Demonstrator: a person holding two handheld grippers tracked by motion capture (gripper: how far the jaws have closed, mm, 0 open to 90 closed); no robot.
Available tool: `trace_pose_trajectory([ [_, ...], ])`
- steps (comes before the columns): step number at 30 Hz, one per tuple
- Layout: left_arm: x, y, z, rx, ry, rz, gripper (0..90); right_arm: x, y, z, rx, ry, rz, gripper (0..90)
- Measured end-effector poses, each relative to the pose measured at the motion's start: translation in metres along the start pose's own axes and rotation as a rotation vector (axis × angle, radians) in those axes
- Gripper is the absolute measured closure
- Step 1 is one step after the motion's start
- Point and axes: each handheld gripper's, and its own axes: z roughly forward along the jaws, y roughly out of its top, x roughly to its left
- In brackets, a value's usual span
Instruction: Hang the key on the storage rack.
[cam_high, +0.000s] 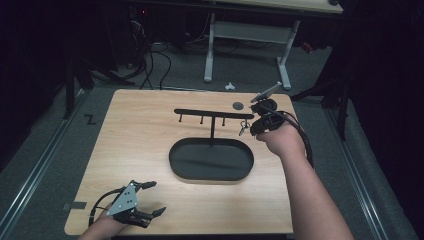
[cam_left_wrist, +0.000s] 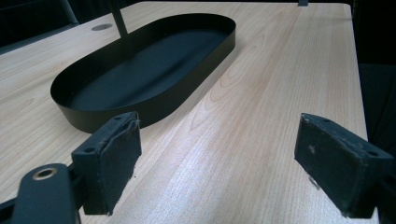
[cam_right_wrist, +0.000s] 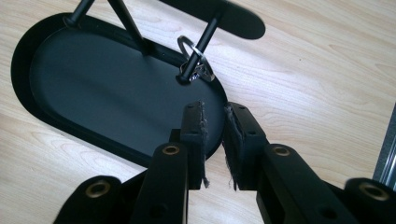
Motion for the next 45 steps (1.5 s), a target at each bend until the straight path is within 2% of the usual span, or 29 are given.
trace_pose_trajectory([
  [16,0.000,0.000,0.000,0.000,-0.001,-0.001,15.2,-0.002,-0.022,0.018,0.003,0.005,-0.001,68.0],
  [21,0.000,0.000,0.000,-0.001,0.000,-0.003,15.2,-0.004,-0.036,0.027,-0.029,0.049,0.008,62.8],
  [30,0.000,0.000,0.001,-0.002,0.002,-0.005,15.2,-0.005,-0.069,0.047,-0.058,0.048,0.016,57.8],
  [34,0.000,0.000,0.001,0.004,0.004,-0.006,15.2,-0.006,-0.086,0.054,-0.099,0.060,0.038,57.2],
  [45,0.000,0.000,0.001,0.009,0.010,-0.002,15.2,-0.003,-0.138,0.074,-0.233,0.007,0.029,55.3],
])
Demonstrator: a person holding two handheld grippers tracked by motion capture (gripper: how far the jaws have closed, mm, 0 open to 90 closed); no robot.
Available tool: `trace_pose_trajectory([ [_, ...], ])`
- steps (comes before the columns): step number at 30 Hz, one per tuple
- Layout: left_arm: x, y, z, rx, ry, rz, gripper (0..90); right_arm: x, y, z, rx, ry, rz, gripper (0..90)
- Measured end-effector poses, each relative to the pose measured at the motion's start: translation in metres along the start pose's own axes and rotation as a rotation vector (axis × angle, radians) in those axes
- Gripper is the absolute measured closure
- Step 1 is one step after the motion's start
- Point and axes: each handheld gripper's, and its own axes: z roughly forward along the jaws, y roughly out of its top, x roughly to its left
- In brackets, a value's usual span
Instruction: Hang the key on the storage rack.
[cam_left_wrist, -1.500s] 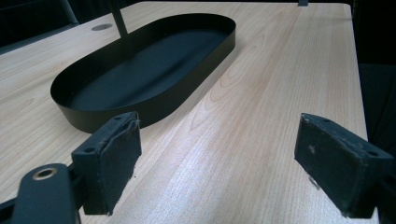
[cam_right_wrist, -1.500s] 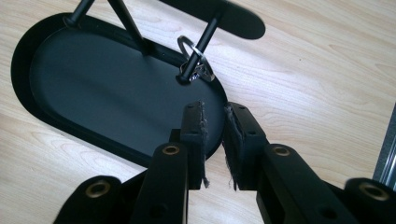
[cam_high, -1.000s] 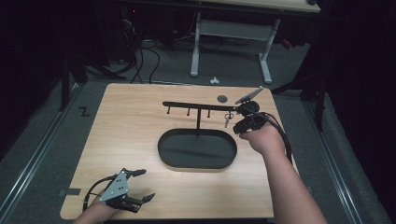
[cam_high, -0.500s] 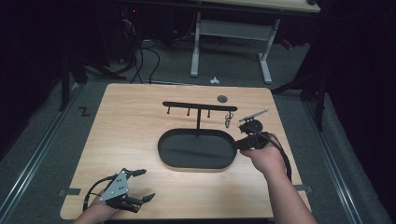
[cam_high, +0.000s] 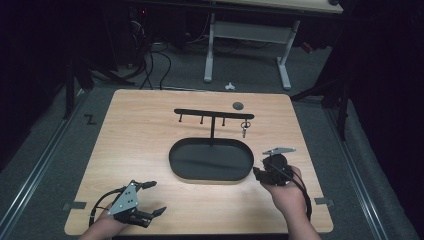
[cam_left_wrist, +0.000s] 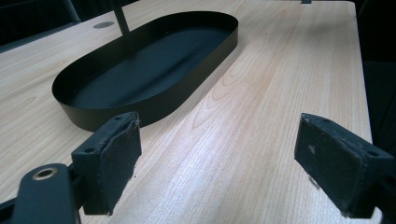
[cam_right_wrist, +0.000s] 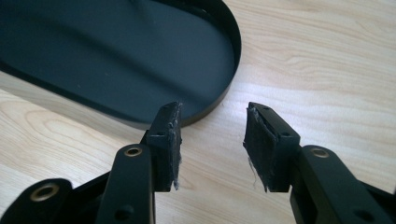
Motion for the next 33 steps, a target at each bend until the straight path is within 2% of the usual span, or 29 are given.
trace_pose_trajectory([
  [6,0.000,0.000,0.000,0.002,0.008,-0.002,15.2,0.000,-0.029,0.008,-0.044,0.002,0.006,53.9],
  [12,-0.001,0.000,0.000,0.001,0.022,-0.004,15.2,0.000,-0.057,0.015,-0.137,-0.008,0.004,50.7],
  [16,-0.002,0.000,-0.001,-0.004,0.039,-0.007,15.2,0.004,-0.080,0.020,-0.231,-0.016,0.020,47.8],
  [17,-0.002,0.000,0.000,-0.006,0.045,-0.009,15.2,0.006,-0.085,0.020,-0.253,-0.026,0.016,47.9],
  [18,-0.002,0.000,0.000,-0.006,0.047,-0.009,15.2,0.008,-0.096,0.020,-0.310,-0.059,0.014,50.5],
  [19,-0.002,0.000,0.000,-0.004,0.048,-0.010,15.2,0.010,-0.102,0.020,-0.344,-0.071,0.016,53.5],
  [20,-0.002,0.000,0.000,-0.003,0.050,-0.011,15.2,0.009,-0.104,0.018,-0.341,-0.049,0.032,49.9],
  [21,-0.002,0.000,0.000,-0.001,0.050,-0.010,15.2,0.008,-0.101,0.013,-0.345,-0.048,0.013,47.8],
  [23,-0.002,0.000,0.000,0.001,0.047,-0.009,15.2,0.005,-0.101,0.013,-0.345,-0.080,-0.005,45.9],
  [26,-0.002,0.000,0.001,0.004,0.046,-0.008,15.2,-0.002,-0.105,0.019,-0.313,-0.046,0.059,45.4],
  [28,-0.002,0.000,0.000,0.002,0.040,-0.004,15.2,-0.003,-0.106,0.021,-0.303,-0.055,0.057,45.3],
  [31,-0.002,0.000,-0.001,-0.001,0.033,-0.004,15.2,-0.005,-0.106,0.022,-0.296,-0.054,0.081,44.7],
  [33,-0.002,0.000,-0.001,-0.004,0.028,-0.002,15.2,-0.004,-0.106,0.022,-0.297,-0.062,0.076,43.8],
])
